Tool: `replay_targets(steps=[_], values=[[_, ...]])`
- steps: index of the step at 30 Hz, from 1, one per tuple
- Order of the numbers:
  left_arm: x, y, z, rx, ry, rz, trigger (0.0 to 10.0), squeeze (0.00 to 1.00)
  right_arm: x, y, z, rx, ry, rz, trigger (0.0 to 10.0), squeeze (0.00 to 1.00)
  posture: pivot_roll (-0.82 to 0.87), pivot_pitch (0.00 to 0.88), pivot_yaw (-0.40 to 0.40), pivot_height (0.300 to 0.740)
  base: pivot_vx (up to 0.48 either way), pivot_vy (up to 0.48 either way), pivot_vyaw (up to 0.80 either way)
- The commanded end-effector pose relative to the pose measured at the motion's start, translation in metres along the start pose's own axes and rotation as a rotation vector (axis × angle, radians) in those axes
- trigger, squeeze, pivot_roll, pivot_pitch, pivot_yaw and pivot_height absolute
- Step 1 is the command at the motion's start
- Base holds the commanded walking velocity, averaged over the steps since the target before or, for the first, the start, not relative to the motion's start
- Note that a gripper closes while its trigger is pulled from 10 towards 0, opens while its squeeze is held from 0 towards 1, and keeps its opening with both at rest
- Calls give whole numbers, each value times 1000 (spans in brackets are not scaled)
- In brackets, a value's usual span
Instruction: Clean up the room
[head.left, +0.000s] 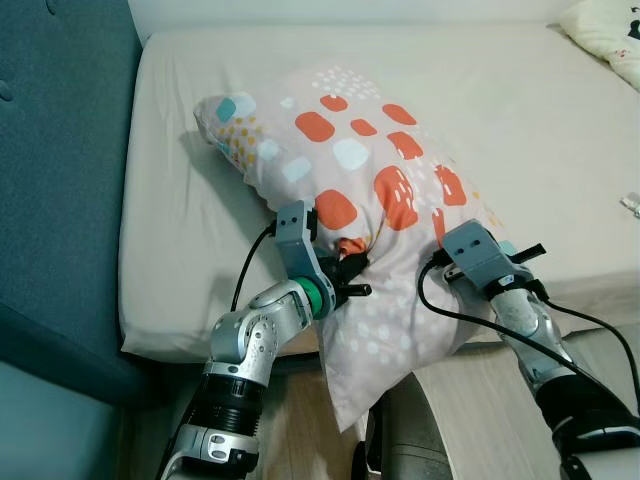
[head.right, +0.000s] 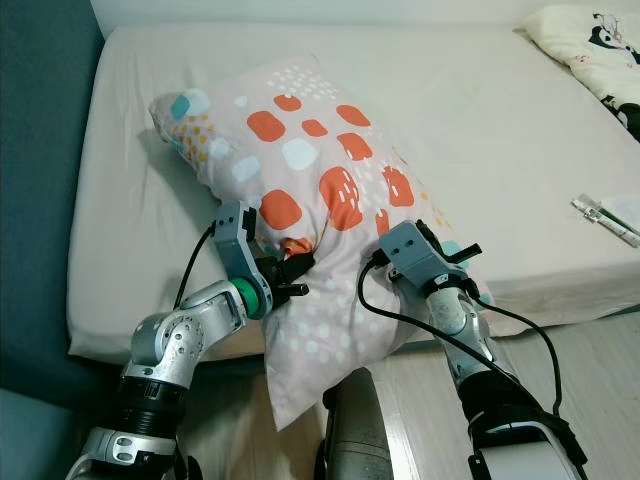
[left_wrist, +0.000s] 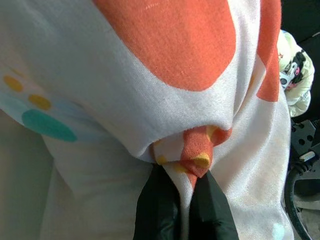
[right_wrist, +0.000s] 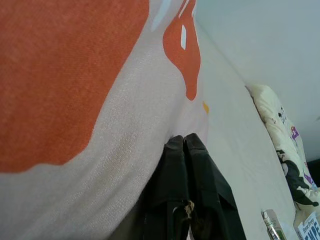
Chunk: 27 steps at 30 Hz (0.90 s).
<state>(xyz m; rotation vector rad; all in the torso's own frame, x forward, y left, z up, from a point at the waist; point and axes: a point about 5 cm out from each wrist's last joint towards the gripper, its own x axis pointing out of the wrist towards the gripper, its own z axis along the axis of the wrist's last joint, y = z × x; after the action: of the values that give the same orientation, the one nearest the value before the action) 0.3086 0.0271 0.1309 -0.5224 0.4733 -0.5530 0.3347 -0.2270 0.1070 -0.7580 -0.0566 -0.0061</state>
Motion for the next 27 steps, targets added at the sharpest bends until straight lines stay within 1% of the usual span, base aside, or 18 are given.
replay_targets(steps=[1,3,5,6,7,9,10,11,14,16,18,19,20,21,22,25,26,27], values=[[5,-16,1,-1,2,-40,0,0,-5,4,-9,-9,38,20,10000,0,-54,27,-19,555,0,0,0],[3,-13,13,71,-40,18,0,0,-6,3,-11,-14,42,16,10000,0,-53,31,-18,555,0,0,0],[2,-12,24,91,-82,51,0,0,-7,3,-13,-26,49,10,10000,0,-53,32,-16,555,0,0,0],[0,-14,37,127,-137,65,10000,0,-7,2,-14,-34,62,-4,10000,0,-54,33,-14,555,0,0,0],[0,-14,37,127,-137,65,10000,0,-7,2,-14,-34,62,-4,10000,0,-54,33,-14,555,0,0,0],[-3,-20,61,179,-223,57,10000,0,-7,2,-17,-15,90,-34,10000,0,-53,34,-13,555,0,0,0],[-5,-23,70,201,-254,53,10000,0,-5,1,-16,52,116,-62,10000,0,-52,35,-11,555,0,0,0],[-5,-23,70,201,-254,53,10000,0,-5,1,-16,52,116,-62,10000,0,-52,35,-11,555,0,0,0],[-10,-30,92,279,-351,61,10000,0,6,1,-15,434,220,-161,10000,0,-52,34,-5,555,0,0,0],[-10,-30,92,279,-351,61,10000,0,6,1,-15,434,220,-161,10000,0,-52,34,-5,555,0,0,0],[-14,-34,110,326,-426,76,10000,0,19,1,-5,635,223,-159,10000,0,-44,34,-6,555,0,0,0],[-14,-34,110,326,-426,76,10000,0,19,1,-5,635,223,-159,10000,0,-44,34,-6,555,0,0,0],[-17,-35,121,358,-467,98,10000,0,27,-1,3,736,213,-162,10000,0,-38,33,-9,555,0,0,0],[-17,-35,121,358,-467,98,10000,0,27,-1,3,736,213,-162,10000,0,-38,33,-9,555,0,0,0],[-19,-35,129,387,-495,118,10000,0,34,-3,10,813,196,-162,10000,0,-37,34,-10,555,0,0,0],[-19,-35,129,387,-495,118,10000,0,34,-3,10,813,196,-162,10000,0,-37,34,-10,555,0,0,0],[-21,-33,138,412,-525,156,10000,0,41,-10,20,920,164,-180,10000,0,-31,36,-12,555,0,0,0],[-21,-33,138,412,-525,156,10000,0,41,-10,20,920,164,-180,10000,0,-31,36,-12,555,0,0,0]])
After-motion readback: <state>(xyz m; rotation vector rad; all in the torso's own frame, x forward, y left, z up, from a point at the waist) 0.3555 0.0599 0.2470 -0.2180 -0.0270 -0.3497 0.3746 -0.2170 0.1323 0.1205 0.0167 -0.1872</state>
